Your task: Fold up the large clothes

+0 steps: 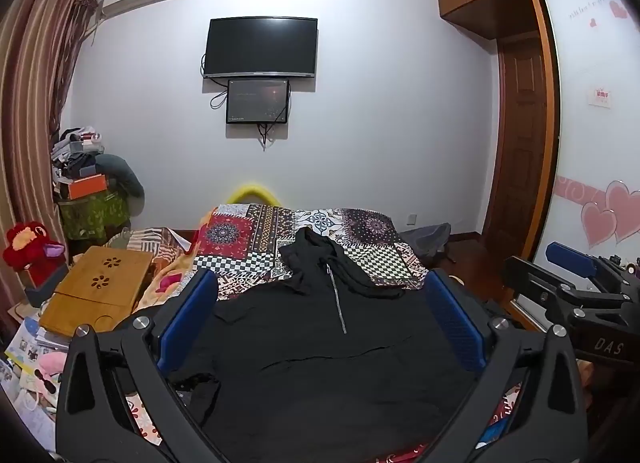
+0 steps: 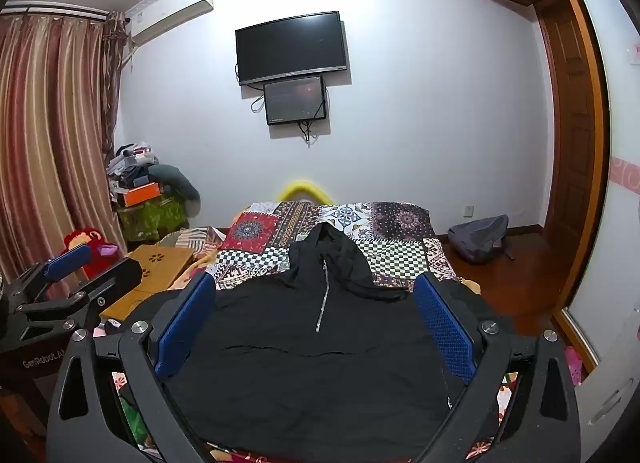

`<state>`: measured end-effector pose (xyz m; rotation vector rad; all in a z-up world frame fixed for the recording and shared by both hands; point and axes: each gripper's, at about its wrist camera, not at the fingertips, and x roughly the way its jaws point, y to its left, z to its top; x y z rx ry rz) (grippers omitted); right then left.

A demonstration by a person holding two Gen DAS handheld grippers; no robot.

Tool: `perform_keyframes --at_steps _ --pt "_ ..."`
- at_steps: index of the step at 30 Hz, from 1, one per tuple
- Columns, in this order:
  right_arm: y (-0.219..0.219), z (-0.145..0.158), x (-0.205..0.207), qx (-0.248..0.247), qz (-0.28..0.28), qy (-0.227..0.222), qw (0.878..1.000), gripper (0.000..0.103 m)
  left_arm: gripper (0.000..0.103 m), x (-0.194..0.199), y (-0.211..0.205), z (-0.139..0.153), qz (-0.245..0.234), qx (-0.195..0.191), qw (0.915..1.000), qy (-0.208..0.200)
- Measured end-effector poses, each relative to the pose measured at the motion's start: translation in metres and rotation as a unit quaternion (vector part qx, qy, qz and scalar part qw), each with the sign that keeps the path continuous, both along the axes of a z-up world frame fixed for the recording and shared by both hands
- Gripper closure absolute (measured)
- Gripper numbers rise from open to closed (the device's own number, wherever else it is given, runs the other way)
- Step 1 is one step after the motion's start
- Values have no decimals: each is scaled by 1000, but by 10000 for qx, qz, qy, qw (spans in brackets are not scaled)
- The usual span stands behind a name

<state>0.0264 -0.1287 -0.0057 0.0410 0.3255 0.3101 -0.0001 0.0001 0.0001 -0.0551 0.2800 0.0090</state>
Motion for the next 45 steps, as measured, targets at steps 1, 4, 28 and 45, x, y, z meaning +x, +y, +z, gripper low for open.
perform_keyframes --at_steps 1,4,28,45 --pt "0 0 0 5 2 1 10000 4 0 0 -1 0 -1 93 9999 48" --pt "1 1 0 -5 1 5 10000 4 0 1 -1 0 17 99 9999 45" --pt "-2 -3 2 -3 13 38 10000 4 0 3 4 -5 38 -48 9999 90" --pt "0 -4 4 -20 12 67 10000 4 0 6 5 -6 28 -90 9999 136"
